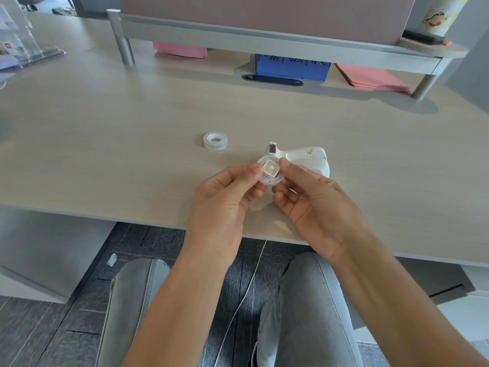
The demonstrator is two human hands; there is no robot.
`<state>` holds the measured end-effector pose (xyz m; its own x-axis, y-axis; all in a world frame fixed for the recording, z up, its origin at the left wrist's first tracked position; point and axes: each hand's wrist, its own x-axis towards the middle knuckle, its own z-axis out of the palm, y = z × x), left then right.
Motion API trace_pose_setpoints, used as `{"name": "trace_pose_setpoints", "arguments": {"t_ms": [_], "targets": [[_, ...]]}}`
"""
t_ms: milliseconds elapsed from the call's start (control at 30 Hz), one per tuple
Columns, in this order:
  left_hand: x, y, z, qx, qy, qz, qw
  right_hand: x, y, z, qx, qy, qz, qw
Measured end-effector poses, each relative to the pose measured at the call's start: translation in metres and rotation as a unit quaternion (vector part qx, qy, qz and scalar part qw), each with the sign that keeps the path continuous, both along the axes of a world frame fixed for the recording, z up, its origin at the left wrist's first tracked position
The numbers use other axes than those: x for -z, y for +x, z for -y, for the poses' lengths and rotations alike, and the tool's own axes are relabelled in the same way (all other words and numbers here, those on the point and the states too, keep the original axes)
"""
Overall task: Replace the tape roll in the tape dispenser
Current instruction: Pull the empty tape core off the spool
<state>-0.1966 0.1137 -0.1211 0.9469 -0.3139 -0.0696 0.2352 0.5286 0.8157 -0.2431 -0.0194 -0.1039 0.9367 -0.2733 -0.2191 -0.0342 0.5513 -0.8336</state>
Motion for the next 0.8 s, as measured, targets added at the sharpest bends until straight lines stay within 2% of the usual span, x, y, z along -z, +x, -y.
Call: {"name": "trace_pose_setpoints", "arguments": {"t_ms": [800], "targets": [[-0.0065, 0.0005, 0.0072, -0.016, -0.022, -0.051, 0.998, 0.0046, 0.0040, -0.0049, 0.051, 0.008, 0.006, 0.999]]}}
